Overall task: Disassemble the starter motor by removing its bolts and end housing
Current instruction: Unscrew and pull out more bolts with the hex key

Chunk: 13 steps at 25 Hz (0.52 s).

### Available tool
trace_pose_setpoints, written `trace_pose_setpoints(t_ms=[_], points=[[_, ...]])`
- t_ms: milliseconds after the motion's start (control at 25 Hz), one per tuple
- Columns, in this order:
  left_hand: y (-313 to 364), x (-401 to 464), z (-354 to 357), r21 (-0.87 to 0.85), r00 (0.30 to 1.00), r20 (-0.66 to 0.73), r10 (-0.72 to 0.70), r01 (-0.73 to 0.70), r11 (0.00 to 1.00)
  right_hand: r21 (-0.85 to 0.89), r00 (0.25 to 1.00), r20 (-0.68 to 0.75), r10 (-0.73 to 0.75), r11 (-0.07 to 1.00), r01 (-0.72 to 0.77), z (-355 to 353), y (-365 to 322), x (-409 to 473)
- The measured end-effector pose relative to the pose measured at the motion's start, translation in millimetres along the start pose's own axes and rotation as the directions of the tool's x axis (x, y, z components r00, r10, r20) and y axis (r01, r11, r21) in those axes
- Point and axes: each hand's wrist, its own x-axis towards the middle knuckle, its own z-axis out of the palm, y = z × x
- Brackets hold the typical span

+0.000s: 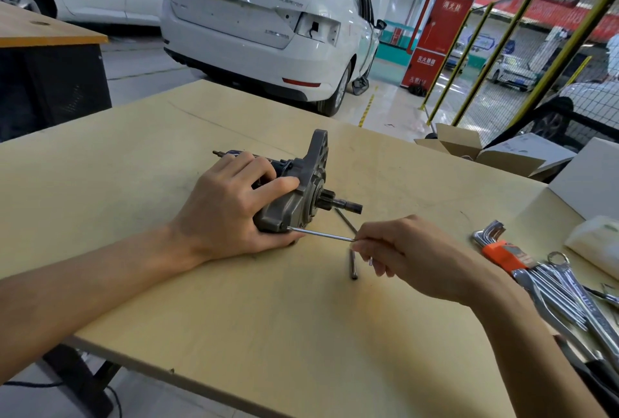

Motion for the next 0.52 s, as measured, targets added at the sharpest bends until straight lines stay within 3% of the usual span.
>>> trace_pose_setpoints(t_ms=[360, 520], points=[[0.0, 0.3, -0.2, -0.009, 1.0, 0.016, 0.006, -0.005, 1.0, 0.021, 1.0, 0.013, -0.017, 1.0, 0.017, 2.2, -3.8, -1.2], [0.3, 0.0, 1.5, -0.02, 0.999, 0.026, 0.027, -0.027, 0.999, 0.064, 0.997, -0.064, -0.043, 0.997, 0.047, -1.8, -4.7, -4.4]])
